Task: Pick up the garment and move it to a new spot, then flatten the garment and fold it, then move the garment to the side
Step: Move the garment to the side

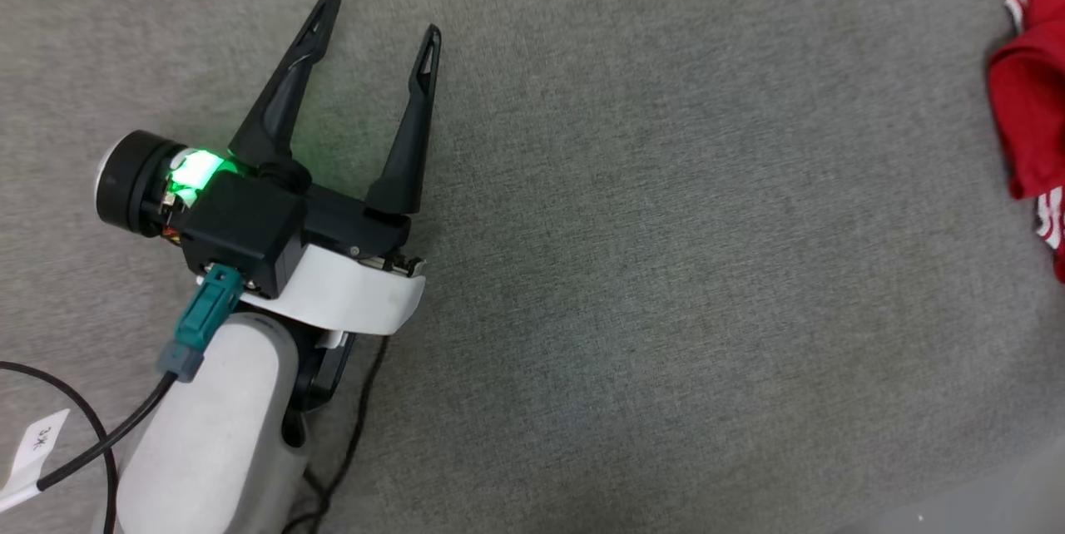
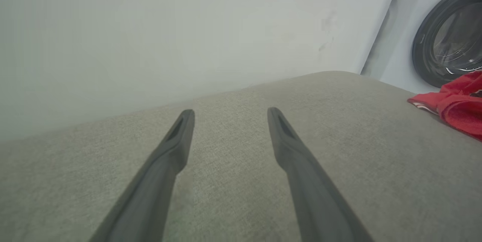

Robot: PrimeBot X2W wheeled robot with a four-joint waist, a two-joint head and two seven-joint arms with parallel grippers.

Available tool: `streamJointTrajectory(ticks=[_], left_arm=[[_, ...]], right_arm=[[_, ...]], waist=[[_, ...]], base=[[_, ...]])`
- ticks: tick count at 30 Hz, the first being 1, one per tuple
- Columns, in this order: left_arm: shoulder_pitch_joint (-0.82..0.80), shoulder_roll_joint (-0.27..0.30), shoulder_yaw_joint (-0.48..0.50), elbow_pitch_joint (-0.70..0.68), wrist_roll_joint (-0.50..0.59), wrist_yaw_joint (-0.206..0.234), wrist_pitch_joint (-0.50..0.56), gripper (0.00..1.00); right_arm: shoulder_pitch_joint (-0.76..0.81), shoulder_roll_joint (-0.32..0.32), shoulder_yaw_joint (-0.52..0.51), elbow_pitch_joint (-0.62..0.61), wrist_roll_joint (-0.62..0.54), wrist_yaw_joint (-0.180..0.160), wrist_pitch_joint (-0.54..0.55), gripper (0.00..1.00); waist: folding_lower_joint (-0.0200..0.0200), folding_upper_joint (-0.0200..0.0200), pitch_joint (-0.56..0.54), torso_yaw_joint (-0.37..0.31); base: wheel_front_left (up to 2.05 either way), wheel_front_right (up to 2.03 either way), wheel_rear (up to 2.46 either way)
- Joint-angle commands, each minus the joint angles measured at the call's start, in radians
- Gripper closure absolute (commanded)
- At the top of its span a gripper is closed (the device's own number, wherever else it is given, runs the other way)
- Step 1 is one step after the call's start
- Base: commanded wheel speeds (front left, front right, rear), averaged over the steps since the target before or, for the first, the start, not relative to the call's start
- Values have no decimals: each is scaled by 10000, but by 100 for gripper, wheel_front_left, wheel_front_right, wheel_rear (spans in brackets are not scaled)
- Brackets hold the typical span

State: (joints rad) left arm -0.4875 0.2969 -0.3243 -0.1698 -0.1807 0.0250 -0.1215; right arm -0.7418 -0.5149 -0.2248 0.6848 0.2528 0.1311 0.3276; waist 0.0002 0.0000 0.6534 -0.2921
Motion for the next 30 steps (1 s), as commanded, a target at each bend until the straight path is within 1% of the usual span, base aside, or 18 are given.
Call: streamJointTrajectory(ticks=[1,5,7,11,14,20,26,30], left_arm=[[-156,15,-27,-17,11,-49,0,0],[-177,-9,-88,111,-47,-58,-81,0],[-120,-28,-87,244,-89,-53,-155,0],[236,-139,-55,643,-293,36,-449,0],[664,-272,12,1073,-505,164,-720,0],[1861,-590,133,1868,-982,415,-1084,0],[2895,-830,300,2402,-1386,628,-1278,0],[3330,-934,407,2669,-1554,704,-1338,0]], right_arm=[[-174,139,-70,219,-190,-7,-343,0],[-429,327,-306,965,-811,-6,-1406,0],[-487,300,-433,1282,-1113,-7,-1942,0],[-220,235,-551,1674,-1420,-7,-2957,0],[276,222,-372,1712,-1452,-7,-3613,0],[1726,256,110,1231,-901,-7,-4454,0],[3467,751,736,-36,-260,-7,-4654,0],[4514,1325,1030,-1218,-88,-6,-4500,0]], waist=[[-2,0,333,-80],[-2,0,262,-86],[-2,0,105,-80],[-2,0,-574,-35],[-2,0,-1360,48],[-2,0,-3058,383],[-2,0,-4405,907],[-2,0,-5014,1426]], base=[[0,0,0],[0,0,0],[0,0,0],[0,0,0],[0,0,0],[0,0,0],[0,0,0],[0,0,0]])
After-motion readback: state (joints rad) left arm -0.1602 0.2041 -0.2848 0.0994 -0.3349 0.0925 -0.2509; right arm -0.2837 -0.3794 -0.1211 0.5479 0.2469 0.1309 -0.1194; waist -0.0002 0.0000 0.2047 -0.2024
